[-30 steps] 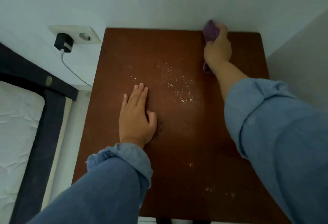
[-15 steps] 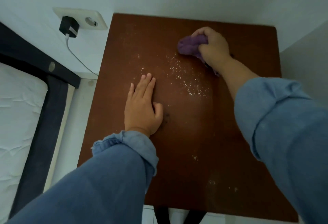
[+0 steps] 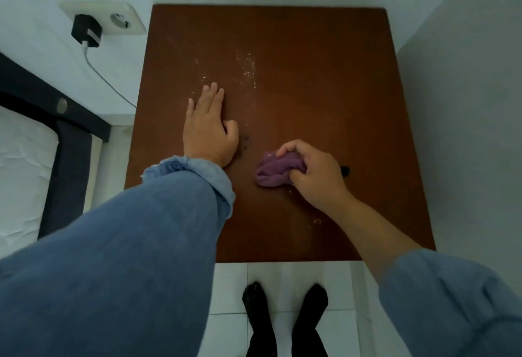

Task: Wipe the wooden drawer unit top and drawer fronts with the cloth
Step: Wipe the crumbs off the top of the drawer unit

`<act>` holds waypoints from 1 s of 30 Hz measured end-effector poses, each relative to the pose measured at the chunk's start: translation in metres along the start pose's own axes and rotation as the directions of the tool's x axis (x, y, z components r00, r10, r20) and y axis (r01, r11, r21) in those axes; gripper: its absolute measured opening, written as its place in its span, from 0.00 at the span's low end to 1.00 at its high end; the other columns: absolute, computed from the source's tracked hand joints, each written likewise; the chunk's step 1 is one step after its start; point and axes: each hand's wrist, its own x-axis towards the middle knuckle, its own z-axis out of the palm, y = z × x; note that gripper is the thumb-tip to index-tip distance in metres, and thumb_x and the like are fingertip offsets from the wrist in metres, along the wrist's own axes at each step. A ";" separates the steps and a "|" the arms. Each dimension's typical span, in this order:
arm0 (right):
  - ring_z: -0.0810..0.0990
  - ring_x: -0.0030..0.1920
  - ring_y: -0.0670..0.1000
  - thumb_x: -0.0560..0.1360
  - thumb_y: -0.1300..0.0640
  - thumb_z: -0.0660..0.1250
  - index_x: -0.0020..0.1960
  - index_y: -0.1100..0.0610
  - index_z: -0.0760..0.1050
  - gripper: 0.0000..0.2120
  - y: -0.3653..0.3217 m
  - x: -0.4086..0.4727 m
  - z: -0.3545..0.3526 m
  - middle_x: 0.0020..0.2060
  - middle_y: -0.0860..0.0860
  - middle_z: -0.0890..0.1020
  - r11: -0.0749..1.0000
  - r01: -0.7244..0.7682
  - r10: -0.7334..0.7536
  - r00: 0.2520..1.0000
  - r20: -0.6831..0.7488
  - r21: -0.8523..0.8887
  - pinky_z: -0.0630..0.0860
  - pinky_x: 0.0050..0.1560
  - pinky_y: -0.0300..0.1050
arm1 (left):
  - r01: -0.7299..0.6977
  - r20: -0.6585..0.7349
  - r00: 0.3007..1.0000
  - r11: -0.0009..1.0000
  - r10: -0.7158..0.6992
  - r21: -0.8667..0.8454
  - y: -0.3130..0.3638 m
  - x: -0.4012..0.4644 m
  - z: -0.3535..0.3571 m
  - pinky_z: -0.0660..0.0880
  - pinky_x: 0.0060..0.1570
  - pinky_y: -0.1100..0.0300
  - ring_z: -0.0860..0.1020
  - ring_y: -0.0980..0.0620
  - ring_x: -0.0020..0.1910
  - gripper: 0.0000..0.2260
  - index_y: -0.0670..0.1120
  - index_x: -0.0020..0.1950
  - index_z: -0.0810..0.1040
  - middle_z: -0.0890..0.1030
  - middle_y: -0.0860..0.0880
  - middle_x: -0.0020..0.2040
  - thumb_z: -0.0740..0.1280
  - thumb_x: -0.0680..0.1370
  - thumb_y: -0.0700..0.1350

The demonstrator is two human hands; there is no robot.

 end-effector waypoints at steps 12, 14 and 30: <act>0.79 0.46 0.51 0.71 0.75 0.57 0.56 0.51 0.74 0.24 -0.012 -0.034 -0.022 0.51 0.53 0.79 0.905 -0.363 0.260 0.884 0.388 0.220 0.77 0.42 0.44 | -0.024 0.024 0.999 1.000 0.023 0.020 -0.002 -0.001 0.000 0.47 0.77 0.52 0.55 0.51 0.77 0.30 0.43 0.76 0.61 0.60 0.47 0.77 0.52 0.74 0.48; 0.78 0.43 0.52 0.72 0.74 0.58 0.60 0.50 0.72 0.25 -0.018 -0.018 -0.040 0.54 0.57 0.78 0.811 -0.486 0.335 0.843 0.421 0.327 0.75 0.37 0.41 | -0.024 0.024 0.999 1.000 0.024 0.020 -0.002 -0.001 0.000 0.47 0.77 0.52 0.55 0.51 0.77 0.30 0.43 0.76 0.61 0.60 0.47 0.77 0.52 0.73 0.48; 0.65 0.72 0.56 0.78 0.64 0.53 0.74 0.50 0.63 0.25 -0.059 0.245 -0.043 0.73 0.54 0.64 0.999 -0.033 0.037 0.950 -0.311 0.018 0.61 0.73 0.50 | 0.036 0.034 0.999 0.999 -0.036 -0.012 -0.001 0.003 -0.005 0.47 0.76 0.55 0.56 0.52 0.77 0.29 0.45 0.75 0.63 0.62 0.48 0.77 0.56 0.73 0.45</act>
